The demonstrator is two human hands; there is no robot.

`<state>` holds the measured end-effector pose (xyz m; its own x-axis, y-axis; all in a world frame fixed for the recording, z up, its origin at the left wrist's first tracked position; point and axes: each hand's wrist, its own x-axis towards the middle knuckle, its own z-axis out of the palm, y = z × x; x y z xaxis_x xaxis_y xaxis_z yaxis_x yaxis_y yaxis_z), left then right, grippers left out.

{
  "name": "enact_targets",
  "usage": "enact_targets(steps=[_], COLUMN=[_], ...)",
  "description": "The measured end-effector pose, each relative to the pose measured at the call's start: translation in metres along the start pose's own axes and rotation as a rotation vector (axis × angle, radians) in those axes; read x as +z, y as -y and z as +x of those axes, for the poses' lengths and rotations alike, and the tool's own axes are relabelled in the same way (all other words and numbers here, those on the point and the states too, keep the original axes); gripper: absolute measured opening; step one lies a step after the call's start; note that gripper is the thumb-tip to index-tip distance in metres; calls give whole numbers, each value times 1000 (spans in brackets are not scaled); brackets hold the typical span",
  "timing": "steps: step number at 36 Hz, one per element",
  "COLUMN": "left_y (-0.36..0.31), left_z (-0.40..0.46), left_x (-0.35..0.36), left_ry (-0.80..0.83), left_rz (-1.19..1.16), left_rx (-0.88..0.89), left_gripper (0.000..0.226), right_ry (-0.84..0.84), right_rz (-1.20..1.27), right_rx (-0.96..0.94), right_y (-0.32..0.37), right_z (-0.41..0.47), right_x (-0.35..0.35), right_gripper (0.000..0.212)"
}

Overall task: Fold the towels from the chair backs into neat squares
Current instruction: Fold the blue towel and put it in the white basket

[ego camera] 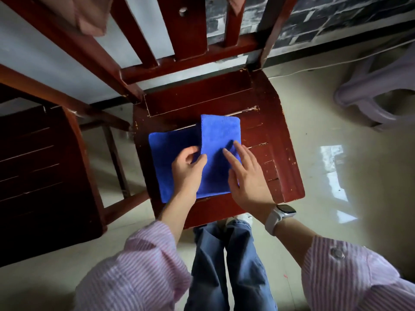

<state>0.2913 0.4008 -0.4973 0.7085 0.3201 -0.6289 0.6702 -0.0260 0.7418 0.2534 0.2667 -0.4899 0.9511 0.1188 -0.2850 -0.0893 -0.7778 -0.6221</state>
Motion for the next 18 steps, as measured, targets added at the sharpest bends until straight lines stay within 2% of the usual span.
enact_targets(steps=[4,7,11,18], left_y=[22,27,27,12], left_z=[11,18,22,17], left_x=[-25,-31,-28,-36], left_ry=[-102,-94,-83,-152], left_rz=[37,74,226,99], left_rx=[-103,-123,-69,39], left_gripper=[14,10,21,16], right_ry=[141,178,192,79], right_rz=[-146,-170,-174,-160], right_rx=[-16,-10,3,-41], right_y=[9,11,13,24], right_z=[5,7,7,7], right_x=[22,32,35,31], right_gripper=[54,55,58,52])
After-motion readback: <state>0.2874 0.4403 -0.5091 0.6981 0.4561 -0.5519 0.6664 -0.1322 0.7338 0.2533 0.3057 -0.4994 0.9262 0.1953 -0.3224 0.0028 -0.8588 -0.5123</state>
